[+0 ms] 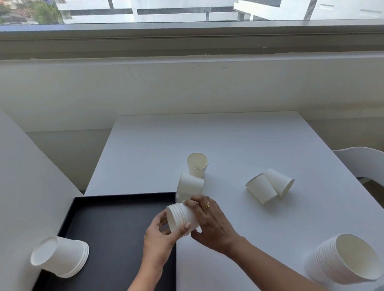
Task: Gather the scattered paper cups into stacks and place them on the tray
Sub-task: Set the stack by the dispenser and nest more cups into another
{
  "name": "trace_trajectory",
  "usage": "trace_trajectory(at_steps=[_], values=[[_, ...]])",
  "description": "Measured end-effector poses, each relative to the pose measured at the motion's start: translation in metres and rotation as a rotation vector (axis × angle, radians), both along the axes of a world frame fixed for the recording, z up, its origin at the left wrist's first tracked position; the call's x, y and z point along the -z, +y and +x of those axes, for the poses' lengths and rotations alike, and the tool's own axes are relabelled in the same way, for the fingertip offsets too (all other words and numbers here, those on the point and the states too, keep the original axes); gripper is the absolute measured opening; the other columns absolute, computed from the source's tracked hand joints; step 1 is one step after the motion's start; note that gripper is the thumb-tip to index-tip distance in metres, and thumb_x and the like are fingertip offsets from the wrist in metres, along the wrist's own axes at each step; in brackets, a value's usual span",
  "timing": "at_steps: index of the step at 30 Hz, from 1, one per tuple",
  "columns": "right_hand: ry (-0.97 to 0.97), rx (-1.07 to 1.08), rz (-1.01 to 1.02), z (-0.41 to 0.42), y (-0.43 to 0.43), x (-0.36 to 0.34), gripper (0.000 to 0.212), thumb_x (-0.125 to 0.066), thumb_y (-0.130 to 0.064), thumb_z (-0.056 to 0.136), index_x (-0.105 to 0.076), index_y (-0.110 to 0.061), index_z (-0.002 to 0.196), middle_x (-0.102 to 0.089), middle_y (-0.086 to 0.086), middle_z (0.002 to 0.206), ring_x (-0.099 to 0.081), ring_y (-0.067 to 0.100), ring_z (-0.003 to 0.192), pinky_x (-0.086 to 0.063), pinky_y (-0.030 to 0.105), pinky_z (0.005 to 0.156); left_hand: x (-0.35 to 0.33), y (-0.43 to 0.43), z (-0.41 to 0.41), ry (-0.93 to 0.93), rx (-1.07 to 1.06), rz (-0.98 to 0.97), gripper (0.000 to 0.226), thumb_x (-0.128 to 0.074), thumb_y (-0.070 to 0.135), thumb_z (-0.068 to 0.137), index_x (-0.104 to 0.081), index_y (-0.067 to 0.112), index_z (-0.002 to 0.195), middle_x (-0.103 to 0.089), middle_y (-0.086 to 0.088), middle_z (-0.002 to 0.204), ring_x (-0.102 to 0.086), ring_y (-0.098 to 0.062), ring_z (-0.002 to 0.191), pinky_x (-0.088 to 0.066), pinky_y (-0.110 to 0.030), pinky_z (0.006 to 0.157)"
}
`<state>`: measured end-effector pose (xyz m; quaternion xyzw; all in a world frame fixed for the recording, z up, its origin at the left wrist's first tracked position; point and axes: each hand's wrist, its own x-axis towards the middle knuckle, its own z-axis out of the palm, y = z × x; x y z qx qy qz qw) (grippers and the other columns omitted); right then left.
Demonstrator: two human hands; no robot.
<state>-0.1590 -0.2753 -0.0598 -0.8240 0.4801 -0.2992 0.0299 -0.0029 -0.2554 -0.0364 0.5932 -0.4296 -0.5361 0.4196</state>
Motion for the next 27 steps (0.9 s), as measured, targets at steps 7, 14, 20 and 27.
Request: trace_trajectory(at_steps=[7,14,20,27], values=[[0.020,-0.031,-0.023,0.004,-0.002,-0.002,0.073,-0.077,-0.021,0.057,-0.042,-0.014,0.121,-0.039,-0.003,0.115,-0.044,0.014,0.103,-0.045,0.029,0.090,-0.003,0.000,0.000,0.039,-0.023,0.009,0.080,-0.091,0.028,0.045,-0.051,0.018,0.114,-0.061,0.001,0.112,-0.063,-0.006,0.088,-0.046,-0.018,0.065],[0.087,0.020,0.015,0.004,-0.021,-0.004,0.076,-0.073,-0.012,0.058,-0.040,-0.014,0.127,-0.038,-0.004,0.122,-0.042,0.014,0.110,-0.045,0.031,0.089,-0.002,0.001,0.003,0.035,-0.214,0.000,0.058,-0.083,0.013,0.063,-0.048,0.018,0.110,-0.059,-0.002,0.108,-0.058,-0.009,0.092,-0.046,-0.028,0.078],[0.248,0.073,0.252,0.000,-0.050,-0.009,0.080,-0.064,-0.014,0.076,-0.021,-0.019,0.145,-0.025,0.007,0.154,-0.024,0.027,0.141,-0.031,0.049,0.107,0.003,0.002,0.014,0.044,-0.279,0.001,0.057,-0.082,0.010,0.065,-0.047,0.019,0.109,-0.058,-0.004,0.111,-0.057,-0.006,0.088,-0.045,-0.032,0.082],[0.486,0.095,0.458,0.010,-0.077,-0.012,0.074,-0.047,-0.014,0.091,-0.003,-0.027,0.149,0.001,0.001,0.159,-0.002,0.022,0.146,-0.021,0.047,0.111,0.012,0.002,0.017,0.055,-0.272,0.012,0.061,-0.083,0.010,0.063,-0.048,0.019,0.111,-0.060,-0.001,0.110,-0.058,-0.007,0.092,-0.045,-0.030,0.081]])
